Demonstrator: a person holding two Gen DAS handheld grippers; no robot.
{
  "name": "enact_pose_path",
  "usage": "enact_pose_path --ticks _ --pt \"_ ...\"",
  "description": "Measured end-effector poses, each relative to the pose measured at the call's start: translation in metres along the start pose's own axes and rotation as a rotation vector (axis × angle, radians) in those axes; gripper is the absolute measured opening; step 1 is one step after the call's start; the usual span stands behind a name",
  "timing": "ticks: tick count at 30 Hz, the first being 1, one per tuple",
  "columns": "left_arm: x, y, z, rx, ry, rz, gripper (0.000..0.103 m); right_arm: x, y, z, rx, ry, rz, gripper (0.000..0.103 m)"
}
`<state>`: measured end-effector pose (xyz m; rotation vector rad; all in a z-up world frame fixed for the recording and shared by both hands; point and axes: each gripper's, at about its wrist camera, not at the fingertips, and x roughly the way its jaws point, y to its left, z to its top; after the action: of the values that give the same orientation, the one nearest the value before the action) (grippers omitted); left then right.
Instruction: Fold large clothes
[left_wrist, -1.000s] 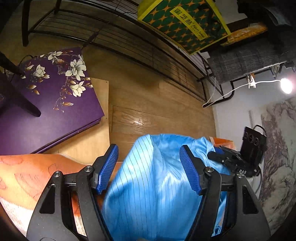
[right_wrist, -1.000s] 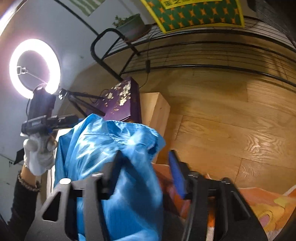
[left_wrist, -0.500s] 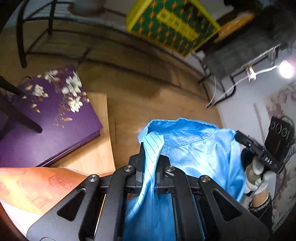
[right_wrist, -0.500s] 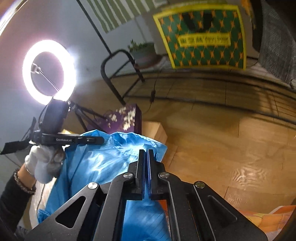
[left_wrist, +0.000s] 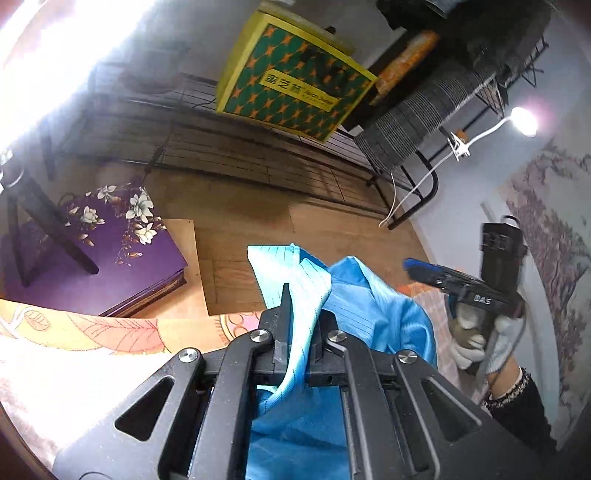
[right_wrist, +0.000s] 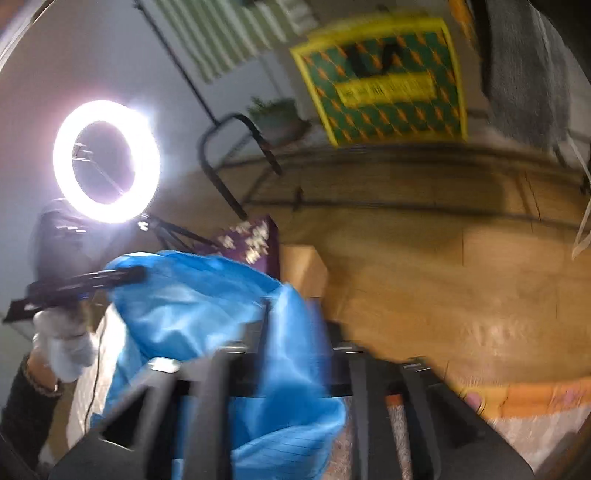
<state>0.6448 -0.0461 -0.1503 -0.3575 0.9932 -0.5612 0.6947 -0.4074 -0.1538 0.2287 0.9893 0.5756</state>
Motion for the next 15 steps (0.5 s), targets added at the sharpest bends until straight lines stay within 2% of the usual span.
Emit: enact_pose_path --ticks 6,9,11,12,15 --pt "0.0 -0.007 0.001 0.011 0.007 0.014 0.0 0.035 -0.012 -0.006 0.039 0.091 -0.016 0.047" --pt "0.004 -0.003 0.002 0.006 0.007 0.024 0.0 0.048 -0.009 -0.006 0.033 0.134 0.037 0.046" --pt "0.008 0.002 0.003 -0.005 0.005 0.035 0.0 0.054 -0.003 -0.007 0.012 0.144 0.068 0.025" --pt "0.011 0.005 0.004 -0.011 0.005 0.038 0.0 0.053 0.0 -0.01 -0.008 0.138 0.058 0.004" --pt "0.013 0.009 0.004 -0.028 -0.005 0.024 0.0 0.045 0.017 -0.013 -0.103 0.089 -0.006 0.001"
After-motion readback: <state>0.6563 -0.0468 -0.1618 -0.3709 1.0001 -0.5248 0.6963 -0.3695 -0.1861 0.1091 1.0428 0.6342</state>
